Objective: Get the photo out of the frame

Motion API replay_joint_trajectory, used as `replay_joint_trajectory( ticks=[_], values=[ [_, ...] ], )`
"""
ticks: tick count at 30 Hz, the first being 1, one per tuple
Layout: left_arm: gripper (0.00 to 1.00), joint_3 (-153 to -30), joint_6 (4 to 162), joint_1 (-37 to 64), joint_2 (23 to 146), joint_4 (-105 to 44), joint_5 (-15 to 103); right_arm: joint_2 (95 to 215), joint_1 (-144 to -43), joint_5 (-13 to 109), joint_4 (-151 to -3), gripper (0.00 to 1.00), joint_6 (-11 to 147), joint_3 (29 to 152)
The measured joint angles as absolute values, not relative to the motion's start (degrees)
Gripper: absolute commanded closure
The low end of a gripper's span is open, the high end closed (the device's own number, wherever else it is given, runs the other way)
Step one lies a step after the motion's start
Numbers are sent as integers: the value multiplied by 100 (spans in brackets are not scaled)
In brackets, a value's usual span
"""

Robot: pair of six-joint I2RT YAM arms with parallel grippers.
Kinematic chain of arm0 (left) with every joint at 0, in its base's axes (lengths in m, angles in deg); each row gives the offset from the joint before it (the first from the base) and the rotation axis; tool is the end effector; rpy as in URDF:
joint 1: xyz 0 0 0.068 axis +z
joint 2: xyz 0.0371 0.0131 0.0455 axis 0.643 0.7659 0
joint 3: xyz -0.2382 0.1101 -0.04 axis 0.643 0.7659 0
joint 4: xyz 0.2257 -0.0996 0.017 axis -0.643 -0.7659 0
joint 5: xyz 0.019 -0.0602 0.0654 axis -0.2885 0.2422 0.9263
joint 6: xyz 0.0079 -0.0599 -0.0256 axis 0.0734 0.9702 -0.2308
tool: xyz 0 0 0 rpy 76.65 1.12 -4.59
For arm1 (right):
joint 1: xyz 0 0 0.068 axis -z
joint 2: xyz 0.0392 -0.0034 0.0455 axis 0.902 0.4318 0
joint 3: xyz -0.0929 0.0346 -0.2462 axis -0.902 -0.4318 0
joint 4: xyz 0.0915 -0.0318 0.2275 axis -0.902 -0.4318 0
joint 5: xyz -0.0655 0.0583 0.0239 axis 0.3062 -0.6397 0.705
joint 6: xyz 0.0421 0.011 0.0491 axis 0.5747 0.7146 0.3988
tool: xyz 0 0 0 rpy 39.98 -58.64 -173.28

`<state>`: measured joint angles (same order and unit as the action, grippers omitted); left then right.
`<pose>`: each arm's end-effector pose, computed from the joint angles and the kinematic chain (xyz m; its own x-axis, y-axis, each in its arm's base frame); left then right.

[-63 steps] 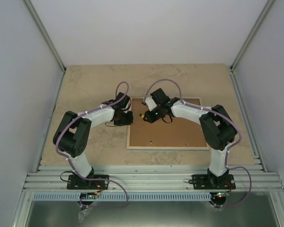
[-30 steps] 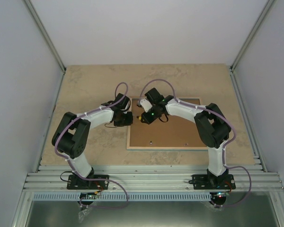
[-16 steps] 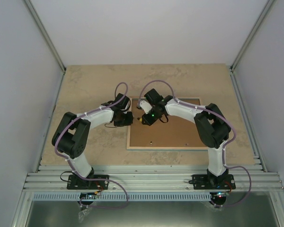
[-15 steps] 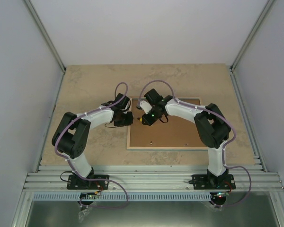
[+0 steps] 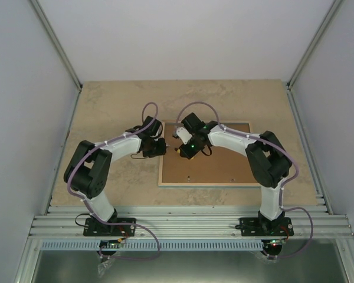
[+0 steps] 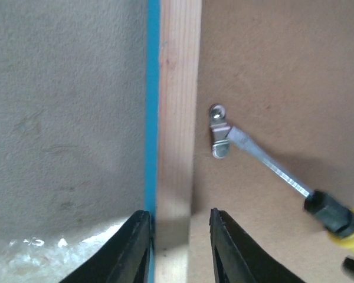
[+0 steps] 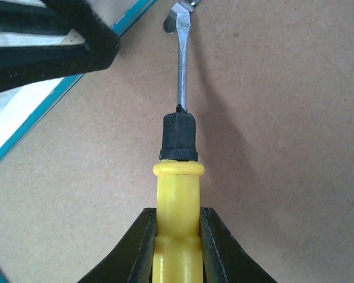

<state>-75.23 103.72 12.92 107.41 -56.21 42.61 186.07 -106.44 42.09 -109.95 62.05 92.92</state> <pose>0.2787 -0.1522 0.1410 -0.9607 -0.1066 -0.2563 -0.0118 0.9382 -0.3459 0.2788 0.2677 0.1549 -0.7014 -0.6112 -0.3667 -0.7044 0.6729 0.2257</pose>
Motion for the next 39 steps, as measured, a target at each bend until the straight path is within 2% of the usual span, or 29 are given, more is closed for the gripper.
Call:
replay_joint_trajectory(
  ticks=[7, 11, 16, 23, 28, 32, 39],
  values=[
    [40, -7486, 10630, 1318, 10136, -5345, 4252, 17866, -10587, 3964, -10436, 100, 6603, 8683],
    [32, -7484, 10833, 1360, 9650, -5234, 4313, 17219, -10532, 3940, -9765, 100, 6959, 8278],
    [26, -7484, 11312, 1393, 9012, -4943, 4261, 16618, -10515, 4086, -8805, 100, 7466, 7832],
    [25, -7477, 12031, 1415, 8315, -4078, 3780, 16137, -10515, 4148, -7446, 100, 8238, 7286],
    [29, -7228, 12606, 1415, 8241, -3142, 3207, 15969, -10515, 4106, -6578, 100, 8727, 6973],
    [37, -7009, 12914, 1342, 8361, -2731, 2895, 15967, -10535, 3997, -6007, 100, 9068, 6818],
    [70, -6968, 13104, 1213, 8422, -2471, 2759, 15993, -10646, 3839, -5437, 100, 9368, 6785]
  ],
)
